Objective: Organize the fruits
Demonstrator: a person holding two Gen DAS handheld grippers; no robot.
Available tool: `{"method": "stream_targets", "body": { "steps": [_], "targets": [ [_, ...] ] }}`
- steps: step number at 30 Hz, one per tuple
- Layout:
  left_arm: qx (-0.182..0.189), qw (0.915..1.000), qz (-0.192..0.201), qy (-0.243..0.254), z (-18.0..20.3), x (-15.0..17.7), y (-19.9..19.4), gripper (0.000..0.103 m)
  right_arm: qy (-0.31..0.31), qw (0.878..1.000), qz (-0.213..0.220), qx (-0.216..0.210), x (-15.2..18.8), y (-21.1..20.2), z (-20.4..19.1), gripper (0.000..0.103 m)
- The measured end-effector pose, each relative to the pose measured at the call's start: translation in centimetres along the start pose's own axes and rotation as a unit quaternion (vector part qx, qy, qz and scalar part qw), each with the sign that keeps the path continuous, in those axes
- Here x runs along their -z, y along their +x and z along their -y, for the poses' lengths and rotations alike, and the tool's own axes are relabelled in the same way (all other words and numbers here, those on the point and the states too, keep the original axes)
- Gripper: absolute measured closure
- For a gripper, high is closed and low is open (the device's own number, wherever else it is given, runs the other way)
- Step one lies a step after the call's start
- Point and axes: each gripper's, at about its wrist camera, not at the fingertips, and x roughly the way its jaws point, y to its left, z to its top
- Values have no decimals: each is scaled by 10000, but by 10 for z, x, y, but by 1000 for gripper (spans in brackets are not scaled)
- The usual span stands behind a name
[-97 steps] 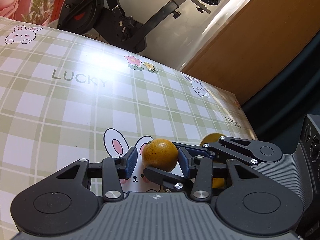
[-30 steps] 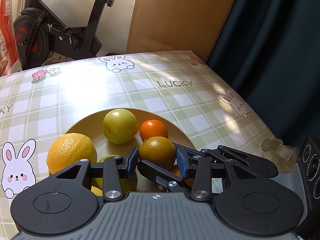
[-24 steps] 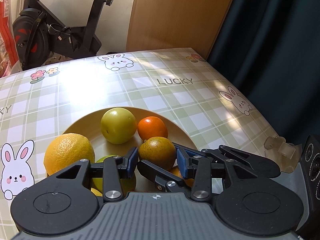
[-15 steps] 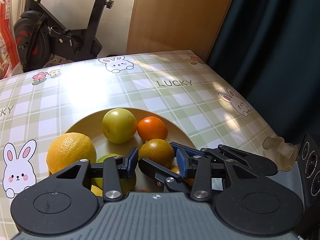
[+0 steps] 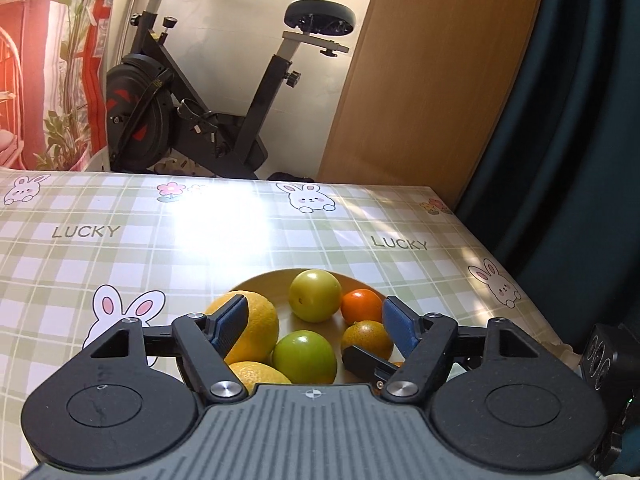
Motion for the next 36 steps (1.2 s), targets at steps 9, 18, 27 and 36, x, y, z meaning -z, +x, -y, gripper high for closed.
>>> {"method": "stream_targets", "body": {
  "steps": [9, 18, 27, 36],
  "targets": [
    [-472, 9987, 52, -192, -25, -3, -33, 14, 115, 9999, 47, 94, -1, -14, -3, 13],
    [-1028, 9929, 585, 102, -15, -13, -83, 10, 713, 9969, 288, 172, -26, -52, -15, 0],
    [-1418, 9839, 1063, 247, -2, -19, -157, 9, 504, 9961, 23, 718, -54, -92, -46, 0],
    [-1544, 9806, 1176, 286, 4, -9, -224, 9, -283, 9955, -13, 907, -71, -149, -117, 0]
  ]
}}
